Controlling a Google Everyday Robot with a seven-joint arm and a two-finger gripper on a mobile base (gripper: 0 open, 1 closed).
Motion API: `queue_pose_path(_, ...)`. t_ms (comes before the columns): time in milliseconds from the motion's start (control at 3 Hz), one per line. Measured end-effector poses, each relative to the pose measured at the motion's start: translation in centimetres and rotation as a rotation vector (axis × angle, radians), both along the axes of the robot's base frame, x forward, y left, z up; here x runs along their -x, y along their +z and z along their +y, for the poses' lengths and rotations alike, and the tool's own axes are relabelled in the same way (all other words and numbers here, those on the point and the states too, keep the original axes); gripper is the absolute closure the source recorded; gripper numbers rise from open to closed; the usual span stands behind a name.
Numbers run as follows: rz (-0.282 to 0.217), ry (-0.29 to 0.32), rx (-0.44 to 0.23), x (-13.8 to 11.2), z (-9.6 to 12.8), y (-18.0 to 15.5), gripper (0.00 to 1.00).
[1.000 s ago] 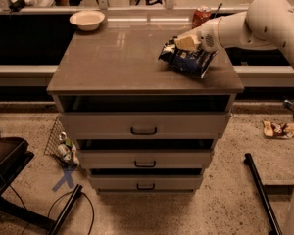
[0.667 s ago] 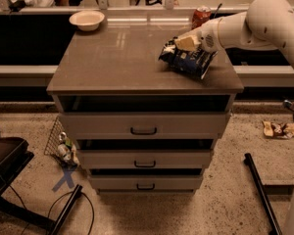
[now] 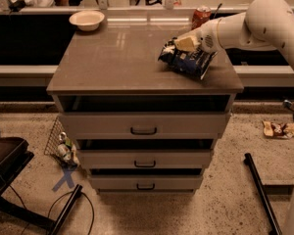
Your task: Move blue chip bag near paper bowl
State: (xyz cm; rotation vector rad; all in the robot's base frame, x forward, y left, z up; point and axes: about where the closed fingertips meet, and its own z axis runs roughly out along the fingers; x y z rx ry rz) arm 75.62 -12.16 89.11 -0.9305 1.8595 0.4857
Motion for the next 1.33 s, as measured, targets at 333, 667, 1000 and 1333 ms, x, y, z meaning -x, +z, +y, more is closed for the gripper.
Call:
queue_pose_path(333, -0.008, 0.007, 0.028, -0.3, 0.1, 1.2, 1.0)
queue_pose_path(667, -0.022, 0.02, 0.076, -1.3, 1.1, 3.9, 1.0)
queue_pose_path(1000, -0.031, 0.063, 0.103, -3.8, 3.9, 6.1, 1.0)
queue_pose_path(1333, -0.04, 0.098, 0.06, -7.0, 7.9, 6.4, 1.0)
